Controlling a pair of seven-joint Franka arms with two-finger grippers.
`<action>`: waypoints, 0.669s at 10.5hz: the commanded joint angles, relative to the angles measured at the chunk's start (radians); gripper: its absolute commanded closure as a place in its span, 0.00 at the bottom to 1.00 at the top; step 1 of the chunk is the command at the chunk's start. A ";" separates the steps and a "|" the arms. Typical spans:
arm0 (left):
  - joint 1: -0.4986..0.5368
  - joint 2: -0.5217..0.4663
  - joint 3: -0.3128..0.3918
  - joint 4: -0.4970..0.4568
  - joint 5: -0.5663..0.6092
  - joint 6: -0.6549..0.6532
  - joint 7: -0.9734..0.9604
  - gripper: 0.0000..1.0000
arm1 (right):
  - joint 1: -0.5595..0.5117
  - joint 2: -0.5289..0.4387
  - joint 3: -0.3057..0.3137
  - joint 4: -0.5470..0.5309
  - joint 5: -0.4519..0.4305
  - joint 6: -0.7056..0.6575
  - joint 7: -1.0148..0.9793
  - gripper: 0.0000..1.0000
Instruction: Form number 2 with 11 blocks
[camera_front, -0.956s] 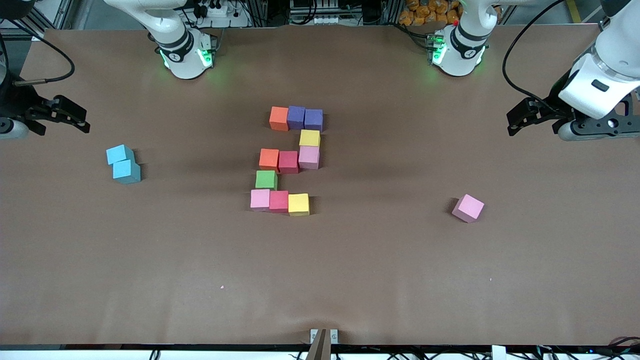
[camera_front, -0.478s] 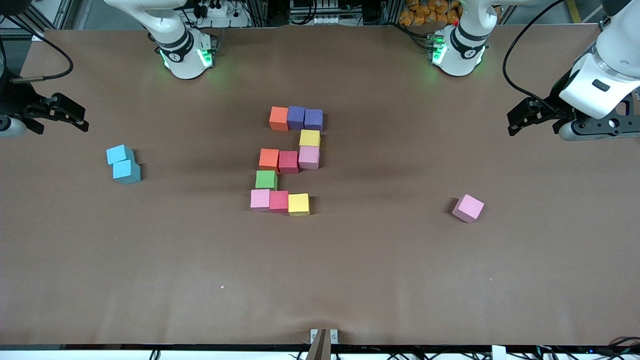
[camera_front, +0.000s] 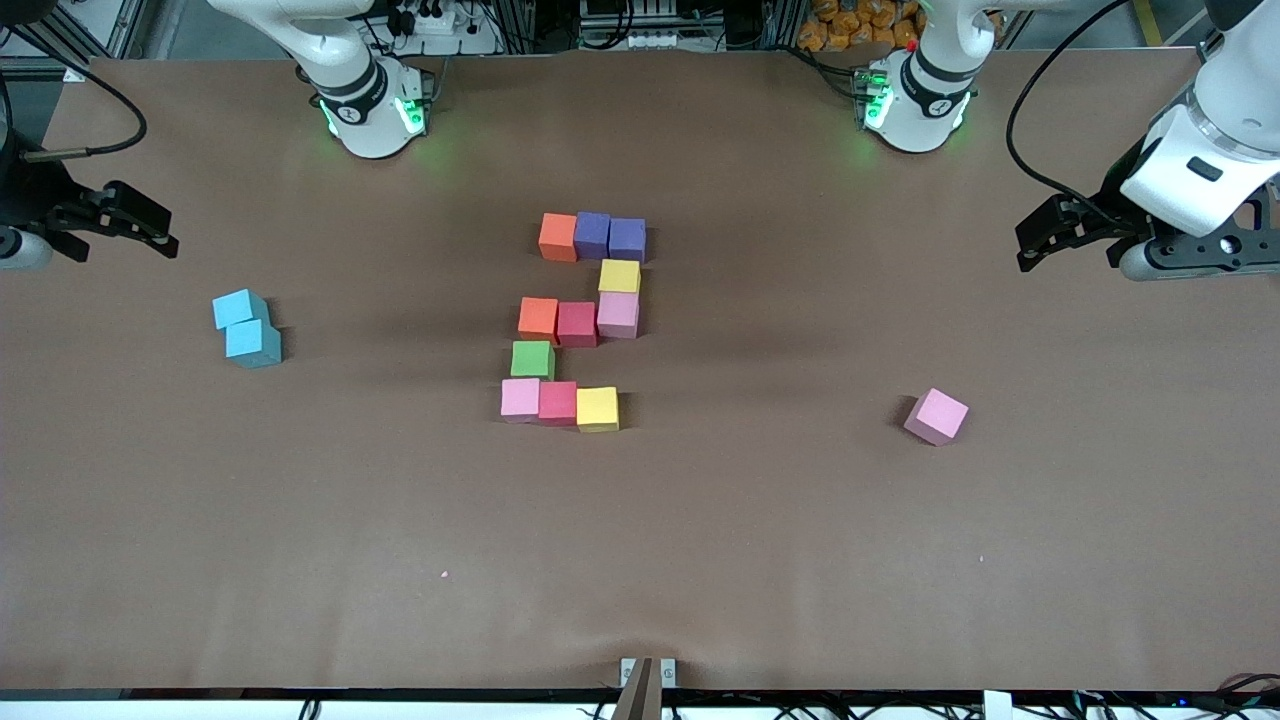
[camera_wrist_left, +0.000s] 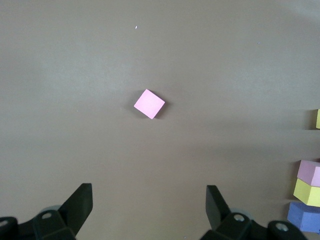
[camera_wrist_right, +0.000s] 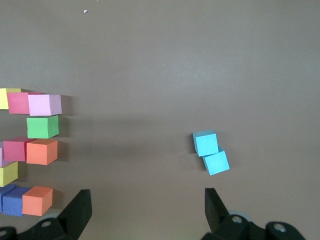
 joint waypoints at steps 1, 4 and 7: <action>0.003 0.014 0.002 0.029 -0.013 -0.027 0.023 0.00 | 0.005 0.004 0.008 0.017 0.001 -0.018 0.031 0.00; 0.003 0.012 0.002 0.029 -0.013 -0.027 0.023 0.00 | 0.013 0.004 0.011 0.016 -0.001 -0.017 0.031 0.00; 0.003 0.012 0.002 0.031 -0.013 -0.027 0.023 0.00 | 0.005 0.002 0.004 0.028 -0.001 -0.017 0.019 0.00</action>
